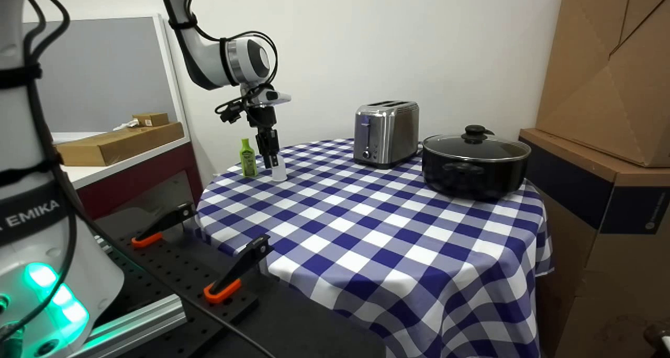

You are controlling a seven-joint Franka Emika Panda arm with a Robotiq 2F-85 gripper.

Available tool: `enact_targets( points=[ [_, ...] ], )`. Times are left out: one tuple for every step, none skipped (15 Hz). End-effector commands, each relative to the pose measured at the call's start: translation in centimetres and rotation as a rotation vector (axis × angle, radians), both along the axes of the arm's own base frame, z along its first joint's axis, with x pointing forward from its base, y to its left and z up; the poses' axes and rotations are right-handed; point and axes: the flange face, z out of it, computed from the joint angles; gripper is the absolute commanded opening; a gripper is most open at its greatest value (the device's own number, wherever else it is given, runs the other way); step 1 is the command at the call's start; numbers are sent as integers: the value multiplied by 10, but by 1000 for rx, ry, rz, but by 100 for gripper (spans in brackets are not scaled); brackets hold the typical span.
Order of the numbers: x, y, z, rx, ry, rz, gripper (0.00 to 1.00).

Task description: Pick up the white bottle and put it on the right side of the table

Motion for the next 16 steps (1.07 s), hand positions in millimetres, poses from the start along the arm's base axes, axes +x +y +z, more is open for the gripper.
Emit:
enact_targets(
  points=[
    [7, -8, 3, 5, -25, -37, 96],
    [9, -11, 3, 3, -28, -42, 97],
    [11, -13, 4, 0, -32, -45, 99],
    [13, -15, 5, 0, -37, -48, 100],
    [15, -17, 6, -1, -42, -51, 100],
    [17, -18, 7, -2, -48, -55, 96],
    [19, -20, 8, -2, -53, -58, 89],
    [20, -21, 9, -3, -56, -59, 72],
    [21, -21, 9, -4, -58, -60, 71],
    [22, -22, 9, -5, -61, -61, 65],
    [22, -22, 9, -5, -63, -63, 56],
    [23, -23, 9, -5, -66, -67, 49],
    [24, -24, 10, -6, -70, -70, 40],
    [25, -25, 10, -6, -73, -72, 33],
    [26, -26, 11, -6, -78, -74, 24],
    [28, -28, 12, -6, -82, -76, 18]
  ],
)
